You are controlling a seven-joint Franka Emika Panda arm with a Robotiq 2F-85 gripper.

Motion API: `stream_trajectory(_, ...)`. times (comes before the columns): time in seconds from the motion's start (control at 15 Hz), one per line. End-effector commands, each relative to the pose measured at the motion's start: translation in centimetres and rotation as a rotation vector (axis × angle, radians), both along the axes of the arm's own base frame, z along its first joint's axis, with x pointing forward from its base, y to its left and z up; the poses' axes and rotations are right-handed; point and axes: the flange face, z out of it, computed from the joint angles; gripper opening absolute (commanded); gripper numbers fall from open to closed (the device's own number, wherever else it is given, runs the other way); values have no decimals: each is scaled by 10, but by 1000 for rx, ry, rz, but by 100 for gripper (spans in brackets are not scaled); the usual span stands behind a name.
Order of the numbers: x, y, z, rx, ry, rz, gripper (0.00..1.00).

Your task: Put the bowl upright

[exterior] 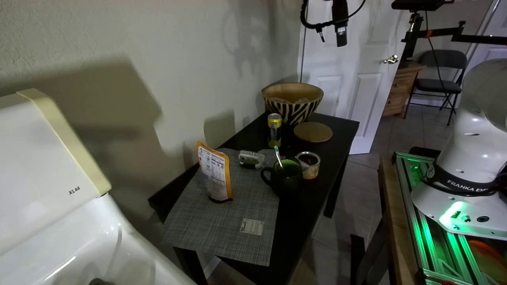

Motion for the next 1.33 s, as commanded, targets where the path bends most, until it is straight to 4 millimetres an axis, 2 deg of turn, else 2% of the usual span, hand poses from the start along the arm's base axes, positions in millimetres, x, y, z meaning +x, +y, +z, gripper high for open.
stream_trajectory(0.0,29,-11,-45,-53,-62,-183,100)
stream_trajectory(0.2,59,-13,-95,-86,-87,-334,100)
stream_trajectory(0.47,85,3,-158,-187,-51,-438,100)
stream_trajectory(0.53,89,4,-165,-180,-7,-445,100)
stream_trajectory(0.6,81,3,-151,-157,-44,-407,100)
stream_trajectory(0.73,86,6,-162,-163,-20,-404,100)
stream_trajectory(0.93,86,5,-155,-161,-37,-408,100)
stream_trajectory(1.27,125,24,-196,-208,-139,-585,100)
